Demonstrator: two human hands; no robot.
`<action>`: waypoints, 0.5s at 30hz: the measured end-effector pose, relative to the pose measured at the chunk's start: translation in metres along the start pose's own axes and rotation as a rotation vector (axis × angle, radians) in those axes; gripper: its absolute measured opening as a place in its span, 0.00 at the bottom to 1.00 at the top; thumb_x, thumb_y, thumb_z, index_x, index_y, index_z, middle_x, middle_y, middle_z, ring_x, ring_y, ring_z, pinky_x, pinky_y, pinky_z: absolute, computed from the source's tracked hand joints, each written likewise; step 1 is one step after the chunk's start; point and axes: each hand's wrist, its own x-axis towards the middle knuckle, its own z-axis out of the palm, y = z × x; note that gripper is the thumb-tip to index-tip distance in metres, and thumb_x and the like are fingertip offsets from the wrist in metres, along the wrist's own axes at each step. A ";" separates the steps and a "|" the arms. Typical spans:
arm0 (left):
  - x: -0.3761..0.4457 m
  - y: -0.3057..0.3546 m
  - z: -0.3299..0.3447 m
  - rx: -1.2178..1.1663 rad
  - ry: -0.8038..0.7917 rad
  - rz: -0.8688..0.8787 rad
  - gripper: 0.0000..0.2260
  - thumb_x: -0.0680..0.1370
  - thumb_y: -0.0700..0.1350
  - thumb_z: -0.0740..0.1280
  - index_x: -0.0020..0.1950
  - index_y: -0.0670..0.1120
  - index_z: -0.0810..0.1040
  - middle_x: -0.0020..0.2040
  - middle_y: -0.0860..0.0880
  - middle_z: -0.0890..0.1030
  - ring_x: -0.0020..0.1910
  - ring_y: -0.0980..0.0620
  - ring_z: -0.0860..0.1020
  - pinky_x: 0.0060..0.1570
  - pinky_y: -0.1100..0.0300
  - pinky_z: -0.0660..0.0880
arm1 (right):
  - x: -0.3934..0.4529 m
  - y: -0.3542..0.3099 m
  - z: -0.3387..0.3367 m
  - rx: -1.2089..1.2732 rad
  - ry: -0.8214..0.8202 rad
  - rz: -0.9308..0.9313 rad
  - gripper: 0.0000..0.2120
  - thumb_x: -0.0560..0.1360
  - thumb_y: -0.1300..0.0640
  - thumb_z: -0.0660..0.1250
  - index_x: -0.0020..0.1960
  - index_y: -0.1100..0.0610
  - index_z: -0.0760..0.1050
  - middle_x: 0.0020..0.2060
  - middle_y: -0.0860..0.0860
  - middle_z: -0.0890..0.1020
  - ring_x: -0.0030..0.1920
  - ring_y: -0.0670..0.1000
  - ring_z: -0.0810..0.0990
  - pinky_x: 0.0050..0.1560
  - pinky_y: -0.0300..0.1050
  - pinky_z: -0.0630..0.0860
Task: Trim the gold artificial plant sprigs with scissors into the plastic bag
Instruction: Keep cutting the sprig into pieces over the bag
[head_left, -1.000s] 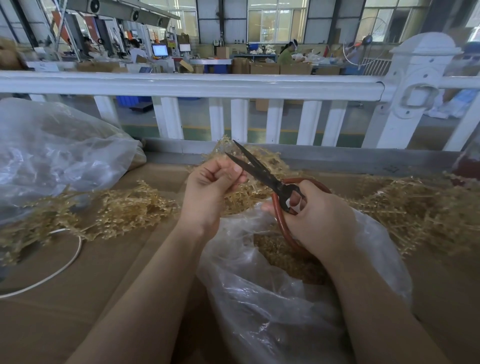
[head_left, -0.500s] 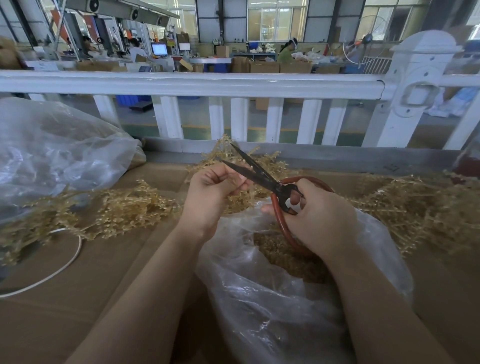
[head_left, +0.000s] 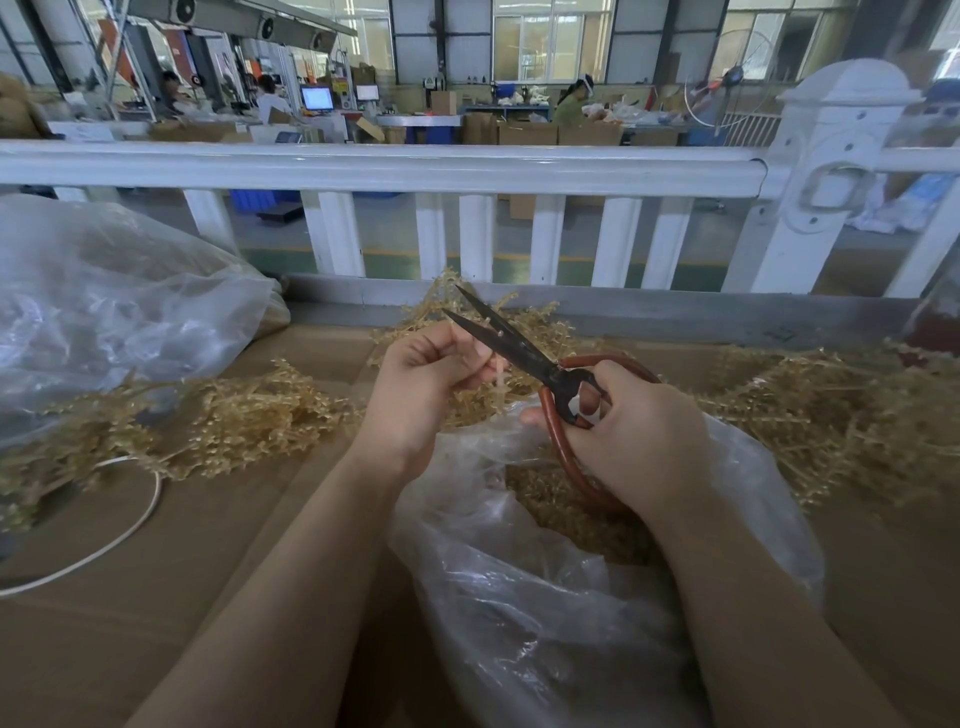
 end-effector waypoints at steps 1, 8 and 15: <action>0.000 0.000 0.000 0.001 -0.005 0.003 0.08 0.80 0.32 0.62 0.45 0.39 0.78 0.36 0.49 0.80 0.37 0.53 0.77 0.44 0.61 0.73 | 0.000 0.000 0.000 0.007 -0.001 -0.001 0.30 0.67 0.21 0.59 0.41 0.49 0.73 0.30 0.42 0.77 0.30 0.42 0.74 0.35 0.45 0.80; 0.002 -0.002 -0.003 0.073 -0.037 0.027 0.09 0.80 0.32 0.62 0.44 0.41 0.78 0.35 0.52 0.80 0.37 0.55 0.76 0.43 0.63 0.74 | 0.000 0.000 0.001 0.058 -0.008 0.001 0.30 0.65 0.19 0.54 0.37 0.46 0.69 0.29 0.41 0.75 0.30 0.41 0.73 0.33 0.41 0.76; 0.001 -0.001 -0.002 0.158 -0.074 0.054 0.08 0.79 0.30 0.63 0.45 0.39 0.79 0.35 0.54 0.81 0.37 0.57 0.78 0.42 0.65 0.76 | 0.002 0.000 0.001 0.042 -0.023 0.011 0.29 0.67 0.21 0.59 0.40 0.47 0.72 0.29 0.41 0.76 0.31 0.41 0.74 0.34 0.40 0.77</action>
